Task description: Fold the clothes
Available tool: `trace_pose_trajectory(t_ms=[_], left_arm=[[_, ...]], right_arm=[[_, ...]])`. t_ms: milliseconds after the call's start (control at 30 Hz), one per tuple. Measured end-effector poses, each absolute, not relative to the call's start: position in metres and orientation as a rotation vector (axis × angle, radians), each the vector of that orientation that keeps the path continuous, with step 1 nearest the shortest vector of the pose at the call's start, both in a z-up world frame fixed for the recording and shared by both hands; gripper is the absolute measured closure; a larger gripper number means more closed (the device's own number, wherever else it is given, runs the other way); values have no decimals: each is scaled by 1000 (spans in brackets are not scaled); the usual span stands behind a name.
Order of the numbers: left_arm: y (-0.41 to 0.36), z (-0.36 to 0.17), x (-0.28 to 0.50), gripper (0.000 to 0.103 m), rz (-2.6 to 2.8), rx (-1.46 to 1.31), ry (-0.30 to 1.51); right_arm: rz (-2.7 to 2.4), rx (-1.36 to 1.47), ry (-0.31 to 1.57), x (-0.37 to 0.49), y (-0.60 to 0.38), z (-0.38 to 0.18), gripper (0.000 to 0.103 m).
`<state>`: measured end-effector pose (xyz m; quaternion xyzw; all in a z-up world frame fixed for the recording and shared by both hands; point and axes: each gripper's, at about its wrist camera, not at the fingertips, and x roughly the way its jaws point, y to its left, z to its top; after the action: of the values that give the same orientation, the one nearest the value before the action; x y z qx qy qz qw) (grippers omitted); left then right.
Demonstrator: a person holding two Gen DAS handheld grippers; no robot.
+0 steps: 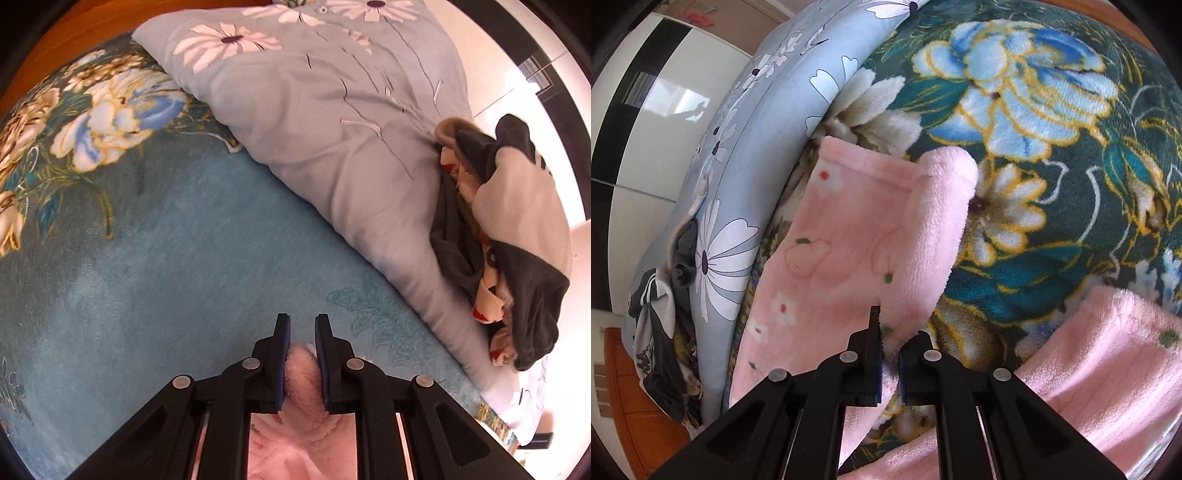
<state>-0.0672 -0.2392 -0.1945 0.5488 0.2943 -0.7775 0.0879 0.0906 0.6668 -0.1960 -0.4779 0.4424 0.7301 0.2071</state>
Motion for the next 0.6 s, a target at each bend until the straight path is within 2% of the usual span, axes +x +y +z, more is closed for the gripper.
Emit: trace_pose_trajectory(t_ms=[67, 133, 200, 267, 300, 367, 433, 600], left_arm=[[-235, -201, -69, 85, -2275, 1695, 797], [-238, -206, -63, 80, -2260, 1722, 829], [-245, -210, -53, 71, -2245, 1736, 898], [-256, -209, -38, 54, -2232, 1715, 990], [-261, -206, -29, 53, -2233, 1695, 1023], [-271, -197, -9, 51, -2248, 1641, 1078], [-277, -185, 16, 49, -2272, 1580, 1112], [-293, -168, 92, 44, -2284, 1432, 1150]], right_arm=[[2016, -1357, 1195, 87, 666, -200, 97], [1996, -1369, 1176, 85, 665, -200, 97], [1992, -1375, 1168, 82, 662, -196, 95], [2013, -1390, 1128, 77, 659, -188, 90], [2024, -1397, 1106, 75, 658, -183, 86], [2061, -1376, 1079, 74, 655, -169, 67], [2102, -1338, 1081, 74, 654, -153, 63], [2174, -1229, 1124, 99, 647, -117, 61]])
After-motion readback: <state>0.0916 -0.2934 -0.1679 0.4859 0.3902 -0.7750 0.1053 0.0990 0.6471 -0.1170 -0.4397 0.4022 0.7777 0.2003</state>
